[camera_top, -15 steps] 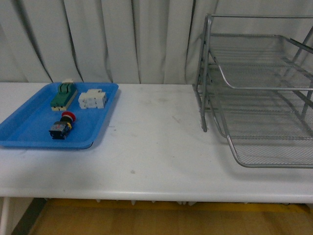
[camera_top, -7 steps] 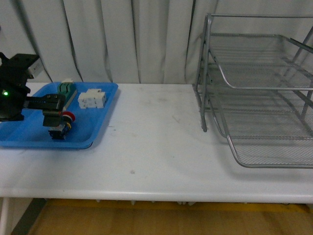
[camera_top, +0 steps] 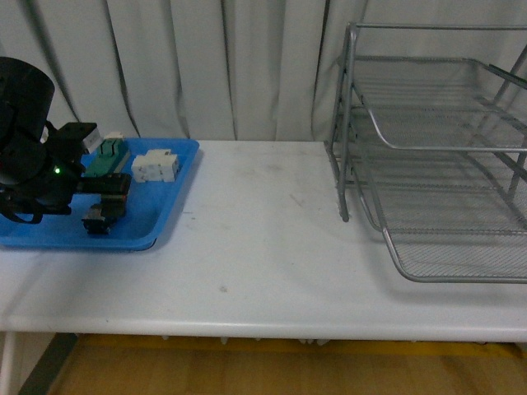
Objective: Place button on rack with both arms
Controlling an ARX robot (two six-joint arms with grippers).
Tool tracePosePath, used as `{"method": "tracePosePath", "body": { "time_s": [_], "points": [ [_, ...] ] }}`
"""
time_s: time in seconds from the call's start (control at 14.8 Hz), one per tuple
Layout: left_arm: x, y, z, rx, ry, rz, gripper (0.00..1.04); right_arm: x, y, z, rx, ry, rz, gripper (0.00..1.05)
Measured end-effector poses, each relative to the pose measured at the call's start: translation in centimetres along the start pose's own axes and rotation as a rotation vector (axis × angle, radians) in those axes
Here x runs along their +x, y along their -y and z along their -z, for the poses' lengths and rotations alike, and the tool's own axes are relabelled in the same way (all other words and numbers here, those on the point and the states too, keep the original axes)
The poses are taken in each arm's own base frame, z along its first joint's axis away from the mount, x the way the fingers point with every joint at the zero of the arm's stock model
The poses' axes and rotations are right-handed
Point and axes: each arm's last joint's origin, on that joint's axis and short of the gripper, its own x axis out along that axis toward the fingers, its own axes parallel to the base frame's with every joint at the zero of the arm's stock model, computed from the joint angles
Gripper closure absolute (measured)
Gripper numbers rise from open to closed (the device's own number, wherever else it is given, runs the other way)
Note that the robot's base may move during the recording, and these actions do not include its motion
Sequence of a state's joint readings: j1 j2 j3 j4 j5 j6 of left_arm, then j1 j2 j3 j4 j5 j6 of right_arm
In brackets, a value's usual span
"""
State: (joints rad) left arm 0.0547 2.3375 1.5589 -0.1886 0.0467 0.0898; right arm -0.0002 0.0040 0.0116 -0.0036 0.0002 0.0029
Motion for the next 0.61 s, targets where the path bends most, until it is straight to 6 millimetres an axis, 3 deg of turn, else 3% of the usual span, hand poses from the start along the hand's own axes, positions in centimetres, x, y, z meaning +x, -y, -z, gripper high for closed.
{"method": "tracePosePath", "body": {
  "time_s": [0.2, 0.4, 0.61],
  "points": [
    [1.5, 0.5, -0.7, 0.025, -0.005, 0.012, 0.07, 0.0, 0.0, 0.0, 0.000, 0.000, 0.000, 0.06],
    [2.9, 0.4, -1.0, -0.003, -0.023, 0.017, 0.38, 0.0, 0.0, 0.0, 0.000, 0.000, 0.000, 0.06],
    [2.9, -0.1, -1.0, -0.018, -0.027, 0.017, 0.66, 0.0, 0.0, 0.0, 0.000, 0.000, 0.000, 0.06]
  ]
}}
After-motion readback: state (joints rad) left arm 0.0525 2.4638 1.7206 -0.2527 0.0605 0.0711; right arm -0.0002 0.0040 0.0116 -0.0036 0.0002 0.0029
